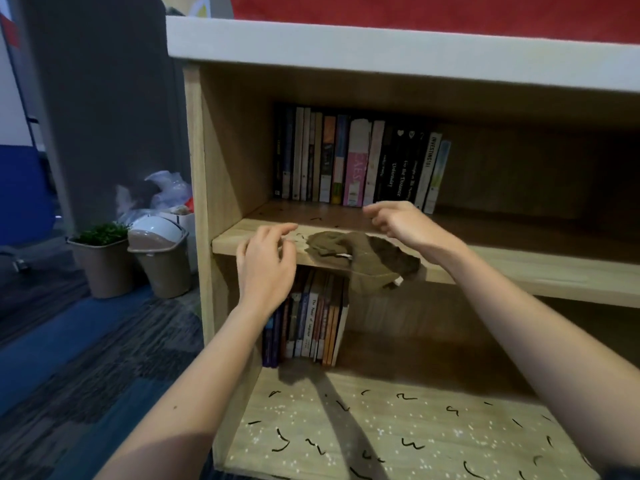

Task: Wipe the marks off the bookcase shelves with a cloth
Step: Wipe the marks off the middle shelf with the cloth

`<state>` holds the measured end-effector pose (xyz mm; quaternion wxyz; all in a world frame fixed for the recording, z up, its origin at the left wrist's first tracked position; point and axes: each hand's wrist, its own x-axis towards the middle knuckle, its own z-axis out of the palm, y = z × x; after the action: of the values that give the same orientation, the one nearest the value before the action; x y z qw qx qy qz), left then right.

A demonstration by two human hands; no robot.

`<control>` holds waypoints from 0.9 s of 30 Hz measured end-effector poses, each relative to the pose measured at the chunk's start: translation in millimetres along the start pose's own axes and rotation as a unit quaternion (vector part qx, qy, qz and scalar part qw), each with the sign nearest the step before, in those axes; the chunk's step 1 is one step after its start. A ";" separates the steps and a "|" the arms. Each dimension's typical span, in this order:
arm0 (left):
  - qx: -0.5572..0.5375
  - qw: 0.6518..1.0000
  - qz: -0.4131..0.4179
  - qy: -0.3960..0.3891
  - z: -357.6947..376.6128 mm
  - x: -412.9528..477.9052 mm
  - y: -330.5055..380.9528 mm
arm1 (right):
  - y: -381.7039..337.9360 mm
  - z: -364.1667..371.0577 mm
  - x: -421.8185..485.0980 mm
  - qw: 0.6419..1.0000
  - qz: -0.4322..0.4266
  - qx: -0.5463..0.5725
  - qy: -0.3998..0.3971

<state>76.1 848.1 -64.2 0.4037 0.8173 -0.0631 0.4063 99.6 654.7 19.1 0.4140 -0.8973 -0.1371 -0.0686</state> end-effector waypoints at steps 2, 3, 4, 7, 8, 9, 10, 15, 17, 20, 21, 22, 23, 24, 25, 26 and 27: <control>0.050 0.997 -0.018 -0.051 9.1 5.3 16.6 | 18.8 -6.3 -2.2 0.996 0.000 -0.067 0.055; 0.082 0.992 -0.017 -0.091 15.7 7.9 26.6 | 27.8 -3.3 -2.3 0.991 -0.005 -0.116 0.062; 0.115 0.985 -0.013 -0.132 22.6 9.8 36.4 | 35.8 1.6 -0.5 0.985 -0.013 -0.157 0.068; 0.177 0.963 -0.027 -0.201 35.3 15.6 54.8 | 44.9 10.5 7.1 0.982 -0.019 -0.164 0.089; 0.177 0.960 -0.035 -0.216 32.4 18.6 56.4 | 43.5 9.2 8.0 0.985 -0.012 -0.149 0.087; 0.169 0.957 -0.040 -0.233 26.7 20.9 56.3 | 43.9 7.0 8.6 0.989 -0.005 -0.126 0.081; 0.164 0.955 -0.040 -0.244 18.5 22.9 54.6 | 44.6 4.3 8.2 0.993 -0.001 -0.097 0.074; 0.236 0.947 -0.029 -0.218 -10.0 44.3 45.9 | 43.1 4.8 9.3 0.998 -0.014 -0.035 0.059; 0.232 0.940 -0.039 -0.249 7.1 46.8 61.0 | 43.7 7.5 9.6 0.994 -0.017 -0.085 0.059; 0.216 0.938 0.004 -0.272 28.8 32.7 77.6 | 46.0 5.5 4.6 0.989 -0.034 -0.133 0.053; 0.194 0.944 0.006 -0.268 26.7 27.8 76.4 | 47.2 3.6 3.0 0.989 -0.038 -0.135 0.044; 0.162 0.950 -0.003 -0.265 20.6 24.7 71.5 | 48.0 2.1 1.6 0.990 -0.041 -0.133 0.036; 0.131 0.955 -0.015 -0.266 12.1 24.3 66.3 | 48.4 1.1 1.4 0.990 -0.043 -0.131 0.032; 0.117 0.956 -0.020 -0.269 3.8 24.9 61.6 | 48.5 0.9 1.6 0.990 -0.045 -0.132 0.033; 0.118 0.955 -0.021 -0.271 0.0 27.5 57.6 | 48.2 1.4 2.1 0.989 -0.046 -0.134 0.038; 0.126 0.953 -0.023 -0.274 0.4 31.3 55.6 | 47.6 2.3 2.8 0.988 -0.047 -0.137 0.044; 0.132 0.952 -0.022 -0.274 3.4 34.8 56.6 | 47.4 3.8 2.9 0.988 -0.045 -0.139 0.048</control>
<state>76.9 815.8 -6.1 0.2681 0.9444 -0.0989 0.1627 116.8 628.8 -17.0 0.2880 -0.9346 -0.1465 -0.1486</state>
